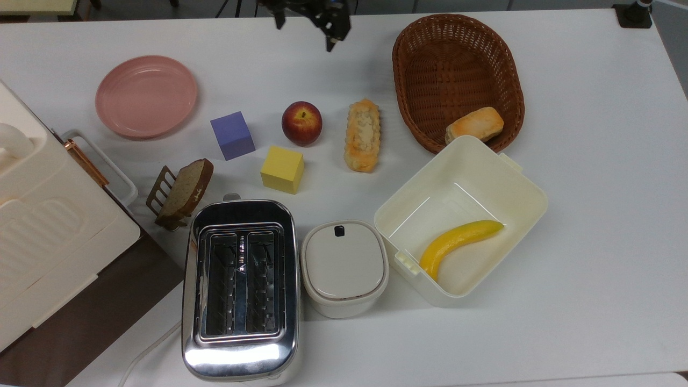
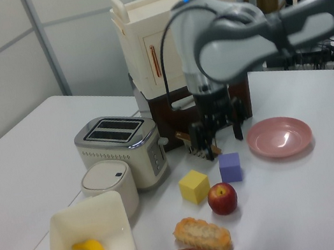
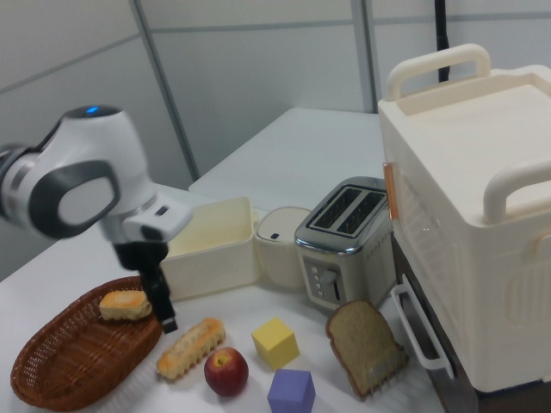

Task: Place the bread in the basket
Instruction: 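Move the open gripper over the long crusty bread stick and lower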

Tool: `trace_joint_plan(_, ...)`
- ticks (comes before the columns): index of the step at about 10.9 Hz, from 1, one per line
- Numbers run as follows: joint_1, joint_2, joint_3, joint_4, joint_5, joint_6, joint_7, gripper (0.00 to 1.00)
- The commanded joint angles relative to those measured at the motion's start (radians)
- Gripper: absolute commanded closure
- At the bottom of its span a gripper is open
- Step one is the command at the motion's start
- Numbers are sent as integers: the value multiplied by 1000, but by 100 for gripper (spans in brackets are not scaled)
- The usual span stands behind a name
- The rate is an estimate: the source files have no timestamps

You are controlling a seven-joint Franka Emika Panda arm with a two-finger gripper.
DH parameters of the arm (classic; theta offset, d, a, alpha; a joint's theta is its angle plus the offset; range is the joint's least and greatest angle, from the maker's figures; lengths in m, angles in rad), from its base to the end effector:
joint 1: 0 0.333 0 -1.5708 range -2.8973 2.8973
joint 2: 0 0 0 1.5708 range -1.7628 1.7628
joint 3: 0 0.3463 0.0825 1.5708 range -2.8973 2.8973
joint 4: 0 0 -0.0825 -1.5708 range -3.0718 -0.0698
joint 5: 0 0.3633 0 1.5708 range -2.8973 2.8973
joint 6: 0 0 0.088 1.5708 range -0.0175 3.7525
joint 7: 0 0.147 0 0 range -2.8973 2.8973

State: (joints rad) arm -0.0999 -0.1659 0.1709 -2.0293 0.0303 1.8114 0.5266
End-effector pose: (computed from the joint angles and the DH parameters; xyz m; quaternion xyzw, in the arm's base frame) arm 0.4748 0.0413 0.5097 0.9725 -0.2311 -0.0261 0.0074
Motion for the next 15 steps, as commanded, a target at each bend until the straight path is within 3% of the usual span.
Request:
trace_joint_plan(1,-9,-142,27,-237,3,242,106,0)
trace_joint_plan(3,-9,-136,33,-314,3,395,206,0)
trace_joint_plan(7,28,-55,50,-318,5,491,435,0)
trace_joint_plan(10,57,40,99,-287,-15,518,460,0)
trace_joint_plan(15,78,181,99,-224,-119,627,460,0)
